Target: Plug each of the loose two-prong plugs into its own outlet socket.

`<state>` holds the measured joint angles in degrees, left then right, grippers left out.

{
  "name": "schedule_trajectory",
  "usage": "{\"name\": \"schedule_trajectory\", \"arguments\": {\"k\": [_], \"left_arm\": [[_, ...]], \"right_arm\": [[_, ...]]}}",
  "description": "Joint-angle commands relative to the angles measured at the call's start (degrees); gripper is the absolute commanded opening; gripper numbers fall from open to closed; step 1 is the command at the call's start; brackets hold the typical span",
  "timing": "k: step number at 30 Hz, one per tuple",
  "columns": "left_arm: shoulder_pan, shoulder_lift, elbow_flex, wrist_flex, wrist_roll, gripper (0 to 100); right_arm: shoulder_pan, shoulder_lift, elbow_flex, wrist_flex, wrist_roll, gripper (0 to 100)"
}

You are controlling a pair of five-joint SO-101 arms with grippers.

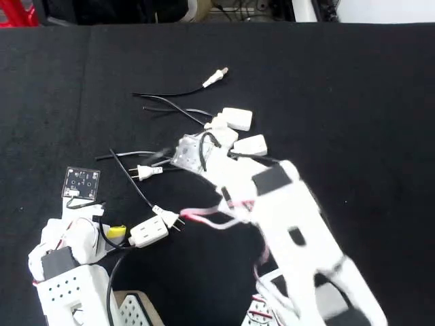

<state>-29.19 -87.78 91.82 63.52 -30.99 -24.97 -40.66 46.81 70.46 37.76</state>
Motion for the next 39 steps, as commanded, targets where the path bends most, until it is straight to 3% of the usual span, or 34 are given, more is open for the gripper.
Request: {"name": "schedule_trajectory", "arguments": {"k": [1, 5, 11, 14, 20, 27, 31, 39], "left_arm": [[0.66, -0.26, -0.40, -1.14, -0.53, 40], [0.66, -0.26, -0.40, -1.14, -0.53, 40], [0.66, -0.26, -0.57, -1.14, -0.35, 40], [0.84, -0.26, -1.54, -1.14, 0.00, 40], [4.35, -0.26, -9.36, -4.75, 12.13, 40], [26.86, -0.18, -13.93, -13.80, 24.62, 40], [35.56, -0.09, -13.76, -17.32, 25.58, 40], [37.76, -0.18, -17.71, -17.85, 25.67, 40]], "right_arm": [[-2.02, -13.58, -2.24, 0.18, -7.82, 1.1], [-2.02, -19.21, -3.38, -2.55, -17.32, 1.1], [-3.08, -16.40, 1.19, -10.73, -32.35, 1.1], [-6.24, -15.52, 3.74, -11.87, -35.96, 1.1], [-15.12, -15.52, 7.43, -13.63, -36.40, 1.1], [-20.48, -15.52, 11.12, -13.98, -33.14, 1.1], [-20.57, -15.34, 12.62, -14.15, -31.38, 1.1], [-22.24, -15.34, 17.19, -18.64, -30.95, 1.1]]}}
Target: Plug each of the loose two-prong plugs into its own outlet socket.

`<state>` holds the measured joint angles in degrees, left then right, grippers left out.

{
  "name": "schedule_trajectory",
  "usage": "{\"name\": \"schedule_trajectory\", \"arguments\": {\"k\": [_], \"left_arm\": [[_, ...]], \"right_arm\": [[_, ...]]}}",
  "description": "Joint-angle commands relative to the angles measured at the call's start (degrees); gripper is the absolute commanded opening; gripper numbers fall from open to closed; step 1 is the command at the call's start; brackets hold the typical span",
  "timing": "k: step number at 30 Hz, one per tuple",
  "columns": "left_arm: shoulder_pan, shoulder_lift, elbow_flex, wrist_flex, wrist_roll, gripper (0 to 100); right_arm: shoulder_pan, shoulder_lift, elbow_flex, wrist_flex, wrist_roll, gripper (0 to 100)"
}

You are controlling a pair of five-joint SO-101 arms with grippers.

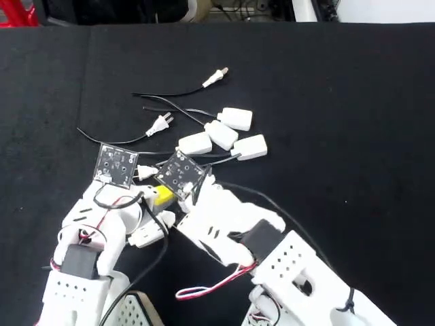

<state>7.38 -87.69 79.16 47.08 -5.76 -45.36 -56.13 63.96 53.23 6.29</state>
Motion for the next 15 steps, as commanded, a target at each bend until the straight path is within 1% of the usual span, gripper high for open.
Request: {"name": "schedule_trajectory", "arguments": {"k": [1, 5, 7, 11, 15], "left_arm": [[1.19, -0.26, -5.41, -1.41, 0.44, 40], [0.92, -0.26, -5.85, -0.79, 0.09, 40], [0.40, -0.26, -6.02, 0.88, -0.35, 40], [1.19, -0.35, -9.54, 9.05, -5.71, 40], [-1.71, -0.35, -15.08, 17.41, -10.20, 40]], "right_arm": [[-2.73, 0.22, 0.13, -1.32, 0.53, 1.1], [-3.60, 0.13, 0.57, -1.32, 0.53, 1.1], [-3.60, 0.31, 0.66, -1.41, 0.44, 1.1], [-3.60, 0.31, 0.66, -1.23, 0.09, 1.1], [-3.60, 0.31, 0.66, -1.23, 0.00, 1.1]]}}
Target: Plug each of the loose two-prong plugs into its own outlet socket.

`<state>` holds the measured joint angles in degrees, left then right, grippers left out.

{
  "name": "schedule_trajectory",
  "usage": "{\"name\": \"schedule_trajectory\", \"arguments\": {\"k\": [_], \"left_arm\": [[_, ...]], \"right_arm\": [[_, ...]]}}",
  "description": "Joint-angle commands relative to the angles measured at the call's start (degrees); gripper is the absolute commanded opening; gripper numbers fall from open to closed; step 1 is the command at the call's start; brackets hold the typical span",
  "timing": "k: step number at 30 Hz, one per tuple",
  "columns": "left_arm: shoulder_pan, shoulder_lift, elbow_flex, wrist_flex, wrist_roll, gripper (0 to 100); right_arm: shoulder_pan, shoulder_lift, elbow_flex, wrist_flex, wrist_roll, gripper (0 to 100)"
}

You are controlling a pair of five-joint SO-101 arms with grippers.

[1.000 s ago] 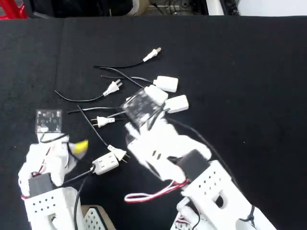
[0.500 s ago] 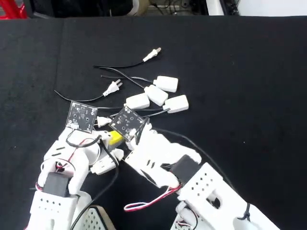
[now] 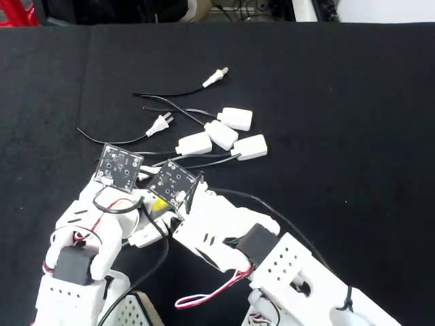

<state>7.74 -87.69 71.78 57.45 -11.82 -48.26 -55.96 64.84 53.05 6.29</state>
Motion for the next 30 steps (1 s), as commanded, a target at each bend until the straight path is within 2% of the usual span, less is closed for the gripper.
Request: {"name": "schedule_trajectory", "arguments": {"k": [1, 4, 7, 10, 15, 17, 20, 24, 30], "left_arm": [[-2.42, -0.35, -8.75, 8.70, -5.19, 40], [-4.18, -0.35, -11.21, 11.87, -9.14, 40], [-10.33, -0.35, -11.03, 14.15, -13.63, 40], [-15.69, -0.35, -5.93, 14.68, -16.09, 40], [-16.75, -0.44, 3.74, 12.31, -16.26, 40], [-16.66, -1.23, 4.44, 11.34, -15.56, 40], [-15.52, -7.30, 4.70, 11.25, -9.58, 40], [-9.01, -18.20, 4.88, 13.54, -4.75, 40], [-5.58, -15.56, 8.66, 5.63, 1.14, 40]], "right_arm": [[-0.70, 0.13, -0.22, -1.14, 0.00, 1.1], [-0.70, 0.13, -0.22, -1.49, -1.23, 1.1], [-0.70, -0.13, -0.13, -2.99, -8.09, 1.1], [-0.70, -0.13, -0.13, -6.51, -12.75, 1.1], [1.58, -0.13, -0.40, -14.15, -16.79, 1.1], [4.84, -0.22, -0.40, -18.29, -19.25, 1.1], [8.09, -0.22, -0.13, -22.68, -23.38, 1.1], [8.26, -0.31, -0.13, -23.12, -26.81, 1.1], [6.51, -0.31, 0.48, -22.95, -28.75, 1.1]]}}
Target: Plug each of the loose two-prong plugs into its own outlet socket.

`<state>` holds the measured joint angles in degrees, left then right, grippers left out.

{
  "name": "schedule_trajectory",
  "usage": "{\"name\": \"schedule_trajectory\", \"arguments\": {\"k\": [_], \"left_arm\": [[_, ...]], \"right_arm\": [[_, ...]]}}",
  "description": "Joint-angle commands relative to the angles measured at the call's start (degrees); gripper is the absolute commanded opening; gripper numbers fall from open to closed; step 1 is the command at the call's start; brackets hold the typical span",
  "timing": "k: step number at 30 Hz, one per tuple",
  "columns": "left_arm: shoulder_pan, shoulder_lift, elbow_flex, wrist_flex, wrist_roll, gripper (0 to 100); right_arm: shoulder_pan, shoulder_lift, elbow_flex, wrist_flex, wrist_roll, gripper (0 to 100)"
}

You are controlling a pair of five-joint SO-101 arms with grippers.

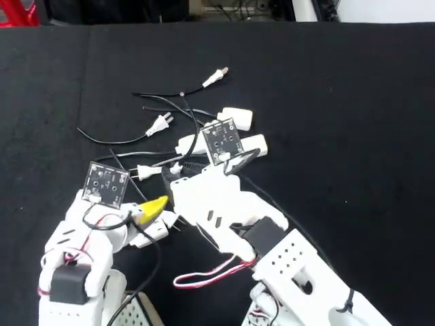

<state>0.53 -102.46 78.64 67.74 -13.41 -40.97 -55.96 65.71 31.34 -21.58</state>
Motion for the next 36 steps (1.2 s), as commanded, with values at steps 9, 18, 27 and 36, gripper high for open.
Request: {"name": "schedule_trajectory", "arguments": {"k": [9, 18, 27, 36], "left_arm": [[1.10, -1.93, 6.11, -11.34, 4.04, 40], [-4.35, -1.93, 8.31, -15.03, 4.04, 40], [-4.53, -1.93, 8.13, -15.03, 4.04, 40], [-5.14, -1.93, 7.69, -10.11, 3.52, 40]], "right_arm": [[-5.71, -0.31, -0.22, 2.02, -0.53, 1.1], [-8.09, -0.31, -3.56, 9.23, -0.44, 1.1], [-11.87, 0.13, -3.91, 10.99, 1.41, 1.1], [-7.47, -0.13, -4.00, 10.55, 3.25, 1.1]]}}
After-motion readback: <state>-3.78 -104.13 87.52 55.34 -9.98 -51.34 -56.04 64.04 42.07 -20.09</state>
